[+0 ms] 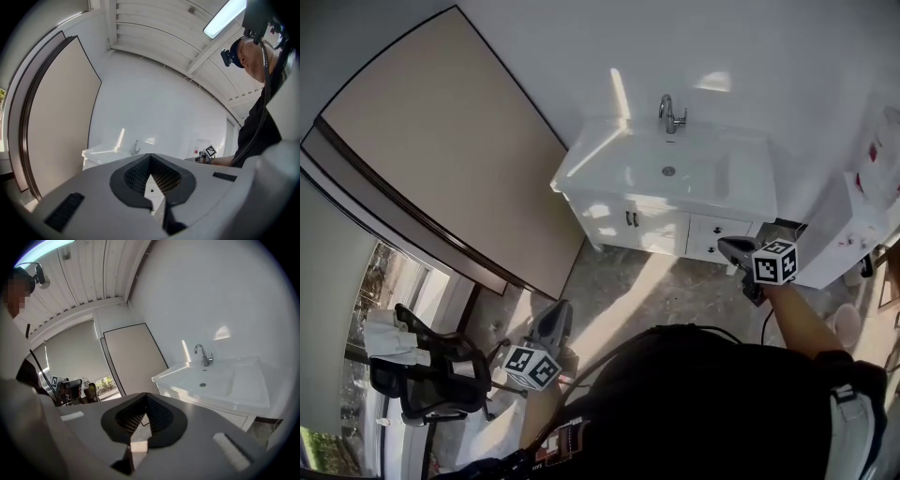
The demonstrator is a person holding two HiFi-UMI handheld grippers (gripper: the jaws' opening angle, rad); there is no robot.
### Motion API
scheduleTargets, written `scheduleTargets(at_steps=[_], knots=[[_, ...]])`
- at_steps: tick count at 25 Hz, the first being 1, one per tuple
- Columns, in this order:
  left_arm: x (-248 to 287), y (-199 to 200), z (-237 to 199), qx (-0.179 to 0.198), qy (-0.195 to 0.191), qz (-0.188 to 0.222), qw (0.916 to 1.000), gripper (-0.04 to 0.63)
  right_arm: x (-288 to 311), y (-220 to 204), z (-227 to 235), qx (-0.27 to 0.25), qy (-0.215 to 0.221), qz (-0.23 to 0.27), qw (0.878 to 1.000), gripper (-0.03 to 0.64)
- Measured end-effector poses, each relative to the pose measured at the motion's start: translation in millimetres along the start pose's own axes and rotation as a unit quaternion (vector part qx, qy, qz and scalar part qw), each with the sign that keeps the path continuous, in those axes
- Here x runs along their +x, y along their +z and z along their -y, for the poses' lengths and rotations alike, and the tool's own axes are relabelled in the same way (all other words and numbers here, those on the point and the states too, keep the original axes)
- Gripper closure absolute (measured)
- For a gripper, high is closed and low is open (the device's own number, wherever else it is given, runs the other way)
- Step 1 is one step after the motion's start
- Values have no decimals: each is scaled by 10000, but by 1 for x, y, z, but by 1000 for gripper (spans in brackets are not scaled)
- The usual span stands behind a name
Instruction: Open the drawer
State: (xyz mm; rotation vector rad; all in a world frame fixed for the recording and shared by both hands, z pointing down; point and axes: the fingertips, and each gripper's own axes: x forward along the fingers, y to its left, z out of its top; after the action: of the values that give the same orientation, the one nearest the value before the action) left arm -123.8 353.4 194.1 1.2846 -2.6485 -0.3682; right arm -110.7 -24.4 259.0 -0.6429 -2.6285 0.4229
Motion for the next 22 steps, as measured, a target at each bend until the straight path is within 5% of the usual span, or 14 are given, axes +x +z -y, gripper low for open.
scheduleTargets(at_steps=[12, 22], knots=[[12, 25, -105, -182, 372, 70, 9991, 604, 124, 22, 3, 35, 318, -368, 9988, 615], [152, 55, -162, -86, 551, -78, 9984, 604, 243, 93, 98, 81, 833, -534, 9951, 615]])
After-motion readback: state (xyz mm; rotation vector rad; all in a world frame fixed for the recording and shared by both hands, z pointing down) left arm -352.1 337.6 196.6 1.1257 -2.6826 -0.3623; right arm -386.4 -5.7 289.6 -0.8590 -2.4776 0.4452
